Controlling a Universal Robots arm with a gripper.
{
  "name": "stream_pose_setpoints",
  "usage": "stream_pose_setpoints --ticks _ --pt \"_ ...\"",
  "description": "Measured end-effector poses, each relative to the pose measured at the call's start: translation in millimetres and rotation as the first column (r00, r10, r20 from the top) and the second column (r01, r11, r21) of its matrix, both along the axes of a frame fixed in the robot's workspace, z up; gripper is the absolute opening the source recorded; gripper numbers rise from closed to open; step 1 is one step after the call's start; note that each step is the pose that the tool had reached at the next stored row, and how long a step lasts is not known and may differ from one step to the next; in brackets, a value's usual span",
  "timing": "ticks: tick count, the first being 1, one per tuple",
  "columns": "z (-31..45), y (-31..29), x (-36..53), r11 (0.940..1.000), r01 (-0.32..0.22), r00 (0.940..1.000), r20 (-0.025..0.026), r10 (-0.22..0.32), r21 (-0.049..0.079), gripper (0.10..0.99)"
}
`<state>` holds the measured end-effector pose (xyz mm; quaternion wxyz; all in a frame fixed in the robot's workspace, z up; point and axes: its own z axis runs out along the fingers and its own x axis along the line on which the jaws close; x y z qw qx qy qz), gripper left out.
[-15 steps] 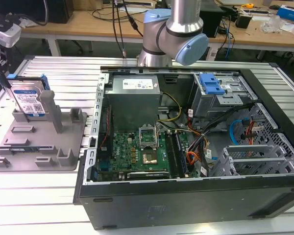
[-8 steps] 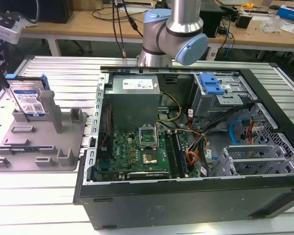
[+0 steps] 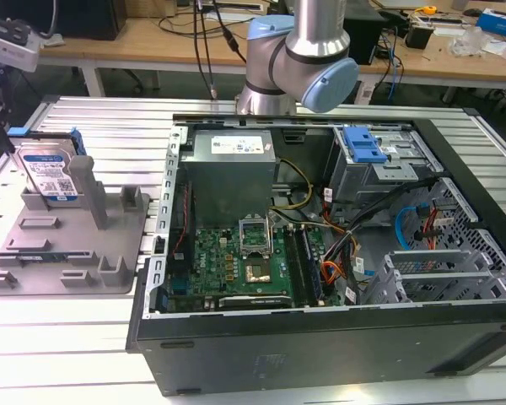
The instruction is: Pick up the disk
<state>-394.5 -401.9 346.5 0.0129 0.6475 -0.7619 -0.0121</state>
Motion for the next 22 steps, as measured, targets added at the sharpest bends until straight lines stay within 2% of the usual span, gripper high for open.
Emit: stream_pose_setpoints --ticks 3,5,13,14,16,17,18,20,21,22 --pt "-1.2 0.0 0.0 0.9984 -0.057 0.9984 0.0015 0.057 -0.001 0.545" --pt "-2.1 0.0 0.0 0.9948 -0.102 0.9948 0.0028 0.102 -0.003 0.545" --pt "-2.3 0.8 0.0 0.9923 -0.124 0.9923 0.0031 0.124 -0.004 0.545" --pt "-2.1 8.7 -0.2 0.9923 -0.124 0.9923 0.0027 0.124 -0.004 0.545" --pt "-2.3 17.5 -0.7 0.9923 -0.124 0.9923 0.003 0.124 -0.004 0.545" --pt "-2.2 27.5 -1.5 0.9923 -0.124 0.9923 0.003 0.124 -0.004 0.545" --pt "-2.2 33.8 -2.0 0.9923 -0.124 0.9923 0.0032 0.124 -0.004 0.545" --pt "-2.3 42.3 -2.8 0.9923 -0.124 0.9923 0.0033 0.124 -0.004 0.545" --pt "-2.2 49.6 -3.1 0.9922 -0.125 0.9922 0.0031 0.125 -0.005 0.545" --pt "-2.2 54.1 -3.3 0.9922 -0.125 0.9922 0.0033 0.125 -0.005 0.545"
